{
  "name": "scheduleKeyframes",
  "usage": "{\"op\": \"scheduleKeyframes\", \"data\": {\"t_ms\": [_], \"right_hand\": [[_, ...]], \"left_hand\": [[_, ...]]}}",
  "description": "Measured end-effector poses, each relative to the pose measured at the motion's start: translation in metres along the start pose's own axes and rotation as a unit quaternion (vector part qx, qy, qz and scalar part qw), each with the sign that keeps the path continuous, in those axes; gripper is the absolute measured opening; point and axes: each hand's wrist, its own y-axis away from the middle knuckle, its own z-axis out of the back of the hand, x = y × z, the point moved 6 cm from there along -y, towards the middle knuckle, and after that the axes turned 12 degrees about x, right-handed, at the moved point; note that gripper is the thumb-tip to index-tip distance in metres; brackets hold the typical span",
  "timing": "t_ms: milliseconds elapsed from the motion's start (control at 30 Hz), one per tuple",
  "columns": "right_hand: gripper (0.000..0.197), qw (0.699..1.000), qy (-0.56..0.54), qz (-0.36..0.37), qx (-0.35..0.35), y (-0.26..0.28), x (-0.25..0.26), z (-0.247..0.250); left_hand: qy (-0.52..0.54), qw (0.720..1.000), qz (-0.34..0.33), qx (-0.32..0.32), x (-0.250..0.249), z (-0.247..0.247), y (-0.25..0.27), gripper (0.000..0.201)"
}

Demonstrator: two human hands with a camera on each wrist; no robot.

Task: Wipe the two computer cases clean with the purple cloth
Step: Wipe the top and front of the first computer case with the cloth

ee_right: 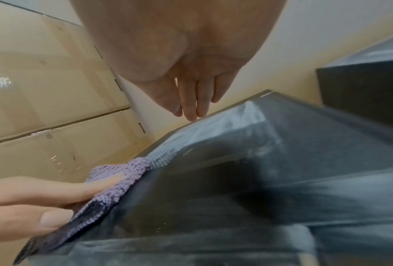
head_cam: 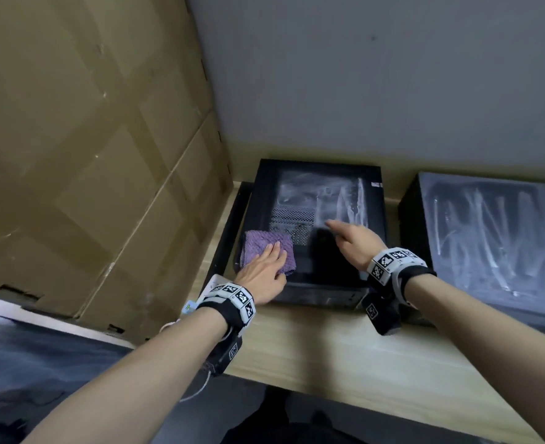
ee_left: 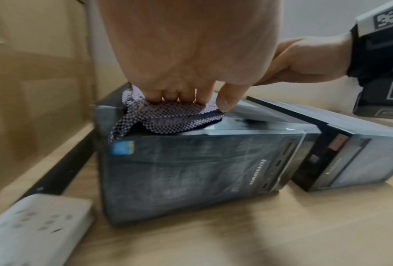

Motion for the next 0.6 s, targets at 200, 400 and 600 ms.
{"op": "scheduleKeyframes", "data": {"t_ms": [200, 400, 600], "right_hand": [[0.051, 0.999, -0.007, -0.049, -0.014, 0.047, -0.042, -0.002], [0.048, 0.995, -0.039, -0.087, -0.024, 0.08, -0.069, -0.006], [0.044, 0.994, -0.045, -0.078, -0.053, 0.078, -0.07, -0.006]], "left_hand": [[-0.052, 0.994, -0.081, 0.058, -0.085, -0.004, -0.032, 0.068], [-0.072, 0.984, -0.127, 0.106, -0.134, -0.006, -0.064, 0.072], [0.033, 0.979, -0.152, 0.129, -0.138, 0.007, -0.074, 0.07]]}}
